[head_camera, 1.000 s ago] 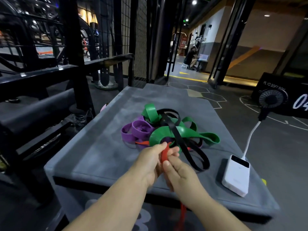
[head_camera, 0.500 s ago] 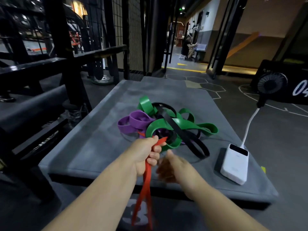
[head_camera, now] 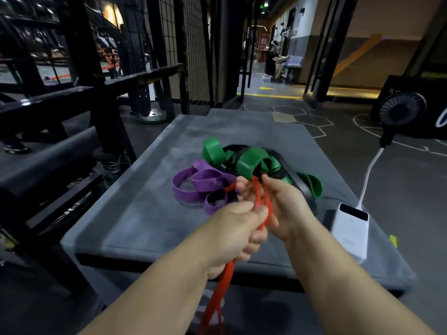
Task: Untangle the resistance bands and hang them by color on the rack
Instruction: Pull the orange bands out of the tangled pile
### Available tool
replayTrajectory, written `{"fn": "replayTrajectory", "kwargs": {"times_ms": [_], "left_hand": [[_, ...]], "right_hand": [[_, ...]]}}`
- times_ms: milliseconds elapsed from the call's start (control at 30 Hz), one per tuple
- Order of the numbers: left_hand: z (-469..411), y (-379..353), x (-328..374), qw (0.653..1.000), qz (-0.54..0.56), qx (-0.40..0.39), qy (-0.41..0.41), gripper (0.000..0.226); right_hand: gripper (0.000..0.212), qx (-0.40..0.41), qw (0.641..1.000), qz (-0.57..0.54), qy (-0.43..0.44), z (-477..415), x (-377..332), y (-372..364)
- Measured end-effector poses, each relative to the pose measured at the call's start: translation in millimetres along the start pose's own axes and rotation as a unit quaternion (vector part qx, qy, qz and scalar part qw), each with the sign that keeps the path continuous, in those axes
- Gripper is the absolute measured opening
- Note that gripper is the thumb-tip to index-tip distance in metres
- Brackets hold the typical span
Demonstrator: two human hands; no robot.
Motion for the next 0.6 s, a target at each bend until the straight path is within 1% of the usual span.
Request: {"fn": "replayTrajectory", "kwargs": {"times_ms": [67, 167, 200, 233, 300, 333, 433, 533, 600], "left_hand": [[0, 2, -12, 0.999, -0.038, -0.027, 0.025, 0.028], [-6, 14, -32, 0.993, -0.091, -0.015, 0.075, 0.025], [-9, 17, -37, 0.992, -0.090, -0.015, 0.089, 0.023], [-11, 20, -42, 0.991, -0.084, -0.017, 0.098, 0.024], [-15, 21, -46, 0.992, -0.063, -0.011, 0.110, 0.035], [-17, 21, -46, 0.993, -0.037, 0.000, 0.111, 0.042], [-26, 23, -48, 0.993, 0.024, 0.066, 0.100, 0.053], [-33, 22, -51, 0.987, 0.042, 0.124, 0.095, 0.052], [-38, 22, -52, 0.980, 0.074, 0.159, 0.096, 0.049]], "right_hand": [[0.043, 0.017, 0.999, -0.038, -0.015, -3, -1, 7], [0.027, 0.052, 0.998, -0.036, -0.029, -5, 2, 12], [0.023, 0.059, 0.997, -0.013, -0.038, -5, 3, 13], [0.023, 0.070, 0.996, 0.032, -0.046, -5, 5, 13], [0.030, 0.099, 0.982, 0.154, -0.054, -3, 10, 13], [0.033, 0.104, 0.973, 0.196, -0.054, -2, 13, 12], [0.033, 0.111, 0.957, 0.265, -0.047, 6, 19, 10], [0.032, 0.126, 0.935, 0.329, -0.042, 14, 23, 9], [0.031, 0.120, 0.921, 0.369, -0.033, 20, 27, 8]]}}
Point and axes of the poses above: each hand's wrist, its own z-axis away from the middle knuckle, its own y-axis out of the back of the hand, x = y × z, the point moved 1 cm from there along -z, towards the middle knuckle, and after that the axes turned 9 degrees about -y, right-handed, at the moved point
